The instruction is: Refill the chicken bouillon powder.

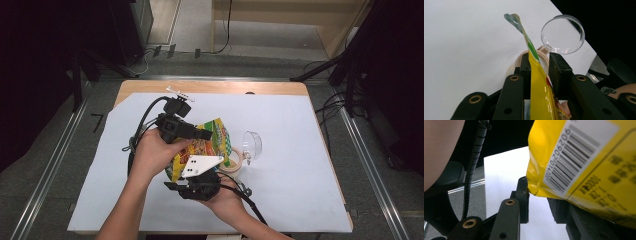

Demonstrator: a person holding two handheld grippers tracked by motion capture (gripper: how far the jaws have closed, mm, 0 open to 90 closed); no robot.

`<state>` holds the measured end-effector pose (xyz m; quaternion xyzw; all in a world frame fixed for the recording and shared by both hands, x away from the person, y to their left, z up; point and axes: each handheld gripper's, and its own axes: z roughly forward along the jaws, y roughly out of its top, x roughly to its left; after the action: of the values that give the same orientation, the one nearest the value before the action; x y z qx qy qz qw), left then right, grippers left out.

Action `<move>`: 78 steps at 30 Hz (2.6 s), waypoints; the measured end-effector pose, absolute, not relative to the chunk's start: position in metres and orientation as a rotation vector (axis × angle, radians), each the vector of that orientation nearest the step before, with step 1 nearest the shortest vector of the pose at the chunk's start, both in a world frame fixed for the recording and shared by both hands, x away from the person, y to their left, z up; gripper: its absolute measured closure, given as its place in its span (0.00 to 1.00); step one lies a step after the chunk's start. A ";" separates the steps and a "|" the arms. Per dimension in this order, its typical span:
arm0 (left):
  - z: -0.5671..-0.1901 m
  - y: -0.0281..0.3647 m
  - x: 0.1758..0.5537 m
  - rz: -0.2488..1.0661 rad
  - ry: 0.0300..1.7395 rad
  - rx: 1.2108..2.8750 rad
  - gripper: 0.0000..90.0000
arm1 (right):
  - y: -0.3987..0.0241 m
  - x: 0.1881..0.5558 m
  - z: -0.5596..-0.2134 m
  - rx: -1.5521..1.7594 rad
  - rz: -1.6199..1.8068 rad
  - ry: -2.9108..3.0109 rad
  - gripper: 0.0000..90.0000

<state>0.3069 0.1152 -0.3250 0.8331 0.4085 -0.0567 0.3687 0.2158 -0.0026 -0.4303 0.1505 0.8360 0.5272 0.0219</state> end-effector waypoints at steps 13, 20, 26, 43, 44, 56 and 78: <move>-0.324 0.120 0.304 -0.137 1.064 2.126 0.82 | 0.000 0.215 -0.430 0.449 1.635 2.598 0.81; -0.324 0.124 0.302 -0.128 1.075 2.118 0.82 | 0.004 0.215 -0.430 0.434 1.640 2.602 0.81; -0.322 0.126 0.300 -0.122 1.074 2.116 0.82 | 0.005 0.214 -0.429 0.422 1.642 2.605 0.81; -0.321 0.123 0.298 -0.112 1.067 2.122 0.82 | 0.005 0.213 -0.428 0.429 1.643 2.600 0.81; -0.321 0.123 0.298 -0.114 1.067 2.123 0.82 | 0.005 0.213 -0.428 0.437 1.644 2.604 0.81; -0.321 0.126 0.299 -0.122 1.068 2.111 0.82 | 0.005 0.211 -0.426 0.424 1.640 2.598 0.81; -0.325 0.122 0.303 -0.143 1.063 2.123 0.82 | 0.003 0.212 -0.429 0.446 1.632 2.594 0.81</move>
<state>0.3035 0.1219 -0.3254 0.8283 0.4148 -0.0556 0.3724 0.2119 0.0027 -0.4288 0.1441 0.8374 0.5268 0.0222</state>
